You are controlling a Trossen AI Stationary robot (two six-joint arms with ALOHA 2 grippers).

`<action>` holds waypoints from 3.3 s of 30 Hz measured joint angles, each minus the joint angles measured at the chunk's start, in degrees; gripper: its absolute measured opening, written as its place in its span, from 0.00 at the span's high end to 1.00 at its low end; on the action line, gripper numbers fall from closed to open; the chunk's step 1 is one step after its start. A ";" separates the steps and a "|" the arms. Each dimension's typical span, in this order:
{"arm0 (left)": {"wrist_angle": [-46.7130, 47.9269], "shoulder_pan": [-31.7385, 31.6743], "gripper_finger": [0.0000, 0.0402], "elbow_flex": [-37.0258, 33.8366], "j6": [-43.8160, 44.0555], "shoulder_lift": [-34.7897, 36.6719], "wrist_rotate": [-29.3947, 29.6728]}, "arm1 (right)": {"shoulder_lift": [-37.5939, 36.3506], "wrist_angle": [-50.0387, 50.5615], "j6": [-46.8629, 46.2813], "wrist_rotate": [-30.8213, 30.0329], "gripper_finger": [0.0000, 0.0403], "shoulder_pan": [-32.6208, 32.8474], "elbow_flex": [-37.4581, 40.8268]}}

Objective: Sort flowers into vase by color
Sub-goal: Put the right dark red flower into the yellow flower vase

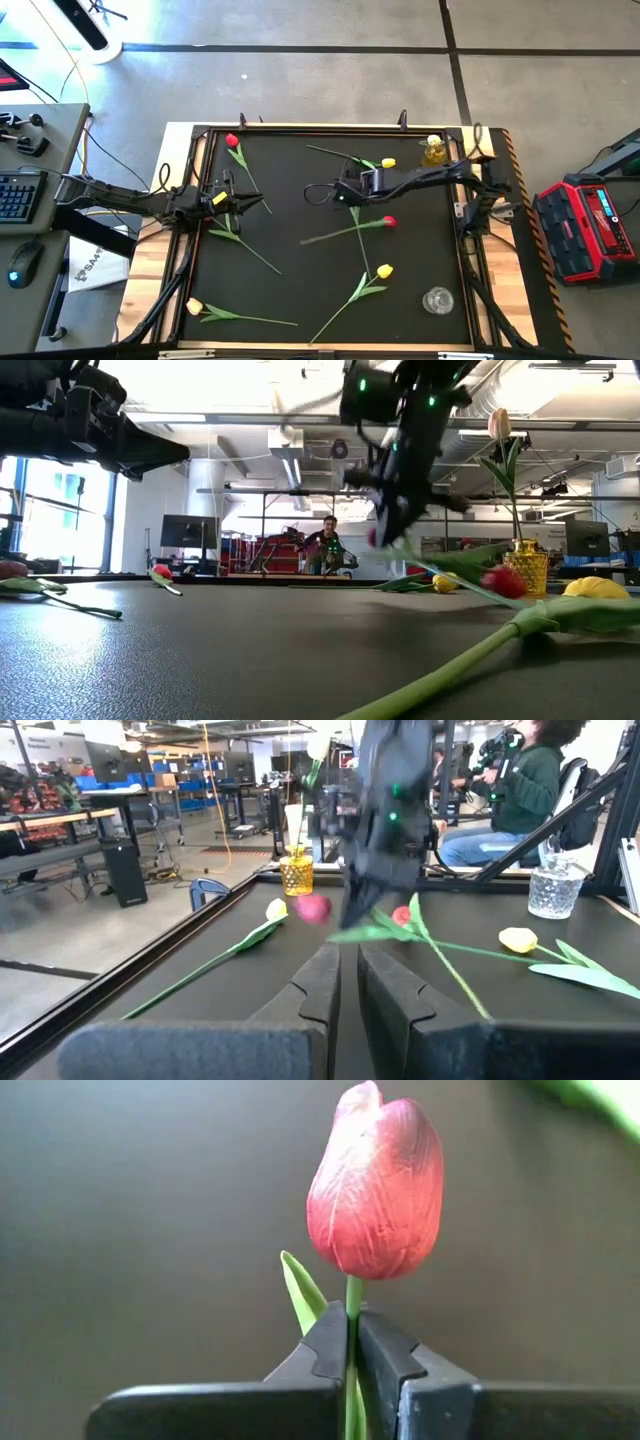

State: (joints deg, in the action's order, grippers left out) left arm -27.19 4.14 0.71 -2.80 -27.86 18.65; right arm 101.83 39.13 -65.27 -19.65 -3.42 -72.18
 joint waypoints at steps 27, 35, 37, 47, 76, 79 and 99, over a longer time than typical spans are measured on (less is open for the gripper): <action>0.00 0.00 0.93 0.00 -0.36 0.00 0.02 | -26.65 -10.77 29.77 -37.22 0.99 6.63 -0.07; -0.02 0.00 0.93 0.00 -0.42 0.00 0.03 | -29.21 -11.26 42.62 -58.94 0.99 7.67 -0.11; -0.03 0.02 0.93 0.00 -0.42 0.00 0.04 | -29.54 -11.47 44.52 -64.21 0.99 7.38 -0.11; -0.07 0.02 0.93 0.00 -0.40 -0.01 0.08 | -32.10 -12.11 49.08 -70.02 0.99 -0.79 -0.13; 0.81 0.01 0.93 0.00 -1.26 0.00 0.09 | -32.93 24.08 8.44 -70.31 0.99 -21.45 -0.13; 0.80 0.00 0.93 0.00 -1.32 0.00 0.42 | -32.93 25.78 6.22 -70.32 0.99 -21.45 -0.13; 0.78 0.00 0.93 0.00 -0.88 0.00 0.48 | -27.02 33.35 -1.82 -67.75 0.99 -21.31 -0.09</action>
State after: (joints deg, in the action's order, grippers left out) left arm -26.41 4.14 0.71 -3.68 -27.86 19.14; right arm 74.80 72.49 -67.09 -87.41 -24.73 -72.27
